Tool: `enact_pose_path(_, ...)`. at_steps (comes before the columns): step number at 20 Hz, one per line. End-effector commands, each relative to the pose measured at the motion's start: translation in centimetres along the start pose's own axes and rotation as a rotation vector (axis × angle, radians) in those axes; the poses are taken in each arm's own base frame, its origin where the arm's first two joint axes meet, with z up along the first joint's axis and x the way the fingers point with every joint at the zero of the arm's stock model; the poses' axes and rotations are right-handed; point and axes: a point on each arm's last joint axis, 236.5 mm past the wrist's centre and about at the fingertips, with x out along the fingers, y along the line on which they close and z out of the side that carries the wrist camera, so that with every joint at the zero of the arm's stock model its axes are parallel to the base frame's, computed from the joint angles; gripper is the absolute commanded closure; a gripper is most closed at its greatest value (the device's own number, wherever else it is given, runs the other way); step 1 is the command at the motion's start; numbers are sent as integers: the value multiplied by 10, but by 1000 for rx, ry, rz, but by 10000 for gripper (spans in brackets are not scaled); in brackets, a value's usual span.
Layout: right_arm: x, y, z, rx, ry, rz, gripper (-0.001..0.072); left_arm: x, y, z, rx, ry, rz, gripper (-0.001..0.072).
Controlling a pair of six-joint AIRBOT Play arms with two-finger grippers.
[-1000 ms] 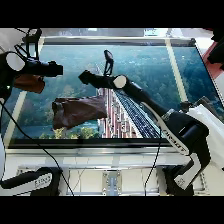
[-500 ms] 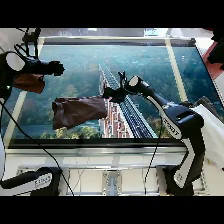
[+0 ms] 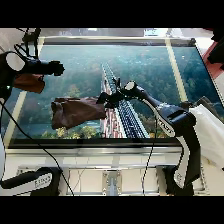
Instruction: Fold the shirts.
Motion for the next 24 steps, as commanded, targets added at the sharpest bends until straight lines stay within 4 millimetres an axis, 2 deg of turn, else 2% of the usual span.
enact_pose_path(1, 9, 2, -6, -31, 7, -9, 106, 0, 0, 0, 1, 0, 1, 263)
enact_pose_path(4, 10, 3, -4, -23, -2, 0, 116, 0, 0, 0, 1, 0, 1, 263)
enact_pose_path(8, 17, 5, -10, -29, 13, -3, 135, 0, 0, 0, 1, 0, 1, 263)
enact_pose_path(9, 20, 6, -12, -32, 16, -4, 205, 0, 0, 0, 0, 0, 1, 263)
enact_pose_path(10, 25, 6, -14, -42, 16, -7, 332, 0, 0, 0, 0, 0, 1, 263)
enact_pose_path(13, 32, 13, -7, -49, -33, -1, 615, 0, 0, 0, 1, 2, 1, 263)
enact_pose_path(14, 31, 17, -3, -58, -44, 8, 683, 0, 0, -2, 2, 8, 0, 263)
enact_pose_path(16, 19, 31, 7, -126, -65, 27, 684, 0, 1, -4, 7, 16, 1, 263)
enact_pose_path(18, -9, 46, 26, -210, -117, 10, 685, 0, 3, -4, 14, 18, 12, 263)
enact_pose_path(19, -28, 48, 34, -271, -134, -37, 686, 0, 3, -4, 15, 19, 14, 263)
enact_pose_path(20, -55, 42, 43, -320, -152, -122, 685, 0, 3, -4, 14, 19, 13, 262)
enact_pose_path(21, -85, 30, 51, -337, -173, -225, 685, 0, 3, -4, 14, 19, 13, 263)
enact_pose_path(24, -202, -18, 69, -330, -256, -548, 686, 0, 3, -4, 13, 19, 13, 262)
